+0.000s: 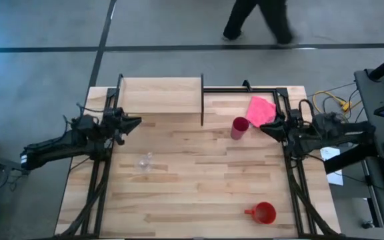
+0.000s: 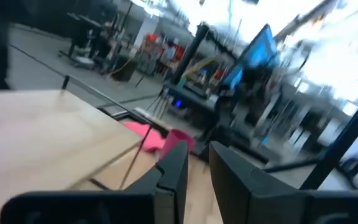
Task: Stack small to large cups/mugs on shelf
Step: Put the pink cup on the shelf
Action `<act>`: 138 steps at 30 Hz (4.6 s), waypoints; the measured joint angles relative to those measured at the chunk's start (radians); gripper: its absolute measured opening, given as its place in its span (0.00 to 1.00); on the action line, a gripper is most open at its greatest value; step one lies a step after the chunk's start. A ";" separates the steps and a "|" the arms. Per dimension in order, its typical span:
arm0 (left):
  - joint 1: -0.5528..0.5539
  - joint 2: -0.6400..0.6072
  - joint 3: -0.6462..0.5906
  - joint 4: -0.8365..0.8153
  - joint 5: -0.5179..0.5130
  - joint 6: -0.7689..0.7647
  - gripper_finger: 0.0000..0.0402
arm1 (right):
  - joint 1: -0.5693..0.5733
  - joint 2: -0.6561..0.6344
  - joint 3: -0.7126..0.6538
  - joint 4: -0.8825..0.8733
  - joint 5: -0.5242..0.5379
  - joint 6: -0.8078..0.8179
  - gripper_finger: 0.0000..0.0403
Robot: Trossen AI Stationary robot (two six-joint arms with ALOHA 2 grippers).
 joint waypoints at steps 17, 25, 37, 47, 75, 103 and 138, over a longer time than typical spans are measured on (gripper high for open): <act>0.001 0.426 0.764 -0.278 -0.018 0.567 0.13 | 0.000 0.503 0.758 -0.518 0.008 -0.408 0.17; 0.001 0.428 0.806 -0.276 -0.041 0.565 0.13 | 0.000 0.594 0.910 -0.747 0.008 -0.327 0.20; 0.001 0.433 0.777 -0.281 -0.041 0.562 0.13 | -0.001 0.724 0.819 -0.931 0.009 -0.170 0.32; 0.001 0.442 0.779 -0.280 -0.040 0.485 0.13 | -0.001 0.888 0.671 -0.924 0.050 -0.165 0.28; 0.000 0.389 0.781 -0.280 0.056 0.378 0.13 | -0.365 1.119 0.640 -0.890 -0.133 -0.288 0.23; 0.001 0.327 0.777 -0.280 0.056 0.380 0.13 | -0.378 1.126 0.561 -0.788 -0.176 -0.296 0.23; 0.001 0.349 0.778 -0.279 0.035 0.375 0.13 | -0.349 1.150 1.116 -0.719 -0.242 -0.361 0.02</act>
